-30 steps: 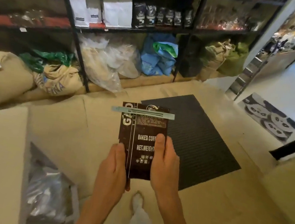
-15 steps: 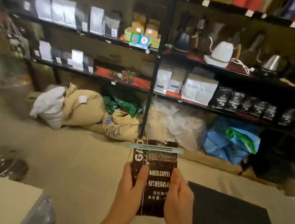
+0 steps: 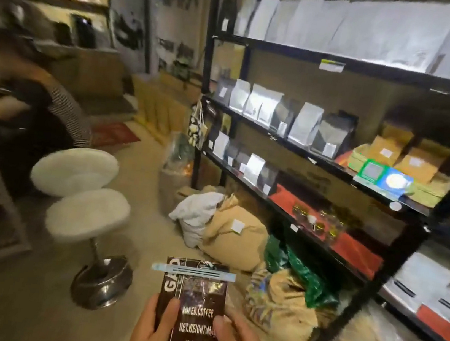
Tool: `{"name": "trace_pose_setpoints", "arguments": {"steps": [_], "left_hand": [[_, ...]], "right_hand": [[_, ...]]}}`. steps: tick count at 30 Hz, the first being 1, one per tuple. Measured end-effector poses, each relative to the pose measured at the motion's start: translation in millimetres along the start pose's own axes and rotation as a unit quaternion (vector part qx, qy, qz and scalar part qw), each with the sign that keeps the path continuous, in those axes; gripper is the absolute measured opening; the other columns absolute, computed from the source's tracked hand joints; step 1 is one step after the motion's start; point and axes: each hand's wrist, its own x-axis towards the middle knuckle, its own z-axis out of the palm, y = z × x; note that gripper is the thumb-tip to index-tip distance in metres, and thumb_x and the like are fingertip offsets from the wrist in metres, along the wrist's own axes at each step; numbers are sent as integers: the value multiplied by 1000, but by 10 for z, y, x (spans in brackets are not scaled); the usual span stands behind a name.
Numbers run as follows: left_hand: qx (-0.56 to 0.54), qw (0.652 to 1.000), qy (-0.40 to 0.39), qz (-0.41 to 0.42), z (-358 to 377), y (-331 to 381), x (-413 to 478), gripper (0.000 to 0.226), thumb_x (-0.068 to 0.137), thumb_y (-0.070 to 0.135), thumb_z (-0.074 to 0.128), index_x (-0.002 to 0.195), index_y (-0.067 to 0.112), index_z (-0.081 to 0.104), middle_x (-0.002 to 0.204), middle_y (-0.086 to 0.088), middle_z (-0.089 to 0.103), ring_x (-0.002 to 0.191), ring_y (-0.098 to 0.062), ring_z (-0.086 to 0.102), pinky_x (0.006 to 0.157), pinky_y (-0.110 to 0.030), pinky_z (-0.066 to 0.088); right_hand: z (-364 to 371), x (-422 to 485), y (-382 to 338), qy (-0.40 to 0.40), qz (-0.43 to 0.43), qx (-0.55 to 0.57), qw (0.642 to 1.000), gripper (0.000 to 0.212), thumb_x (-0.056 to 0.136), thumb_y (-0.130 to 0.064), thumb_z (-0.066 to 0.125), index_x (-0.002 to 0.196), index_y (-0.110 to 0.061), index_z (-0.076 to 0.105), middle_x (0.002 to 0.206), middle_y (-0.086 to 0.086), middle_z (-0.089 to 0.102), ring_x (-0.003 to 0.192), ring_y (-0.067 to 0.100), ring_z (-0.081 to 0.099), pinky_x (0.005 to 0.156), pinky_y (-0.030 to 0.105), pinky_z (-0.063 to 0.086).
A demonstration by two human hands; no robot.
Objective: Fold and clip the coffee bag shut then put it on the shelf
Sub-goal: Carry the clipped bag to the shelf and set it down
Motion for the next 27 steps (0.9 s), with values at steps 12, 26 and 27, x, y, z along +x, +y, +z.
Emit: {"name": "trace_pose_setpoints", "arguments": {"steps": [12,26,27], "left_hand": [[63,994,-36,85,766,641,2797,10,97,31,52,103,26,58,100,3,71,79,6,68,62,-7,49],[198,874,-439,59,3655,656,5688,55,89,23,67,134,27,36,122,16,57,102,20,57,84,-4,45],[210,875,-431,70,3856,627,5834,54,91,15,65,135,25,35,123,10,58,105,14,58,87,-6,45]], "right_hand": [[-557,2858,-659,1,-66,-4,998,29,94,-28,69,117,-42,58,101,-20,78,91,-3,74,71,16,57],[-2725,4964,-651,354,-15,-15,935,36,96,-26,66,129,-34,56,120,2,73,110,21,70,97,54,54],[-2864,5136,-613,370,-16,-15,929,41,95,-30,66,134,-27,54,120,2,73,109,21,70,96,54,54]]}}
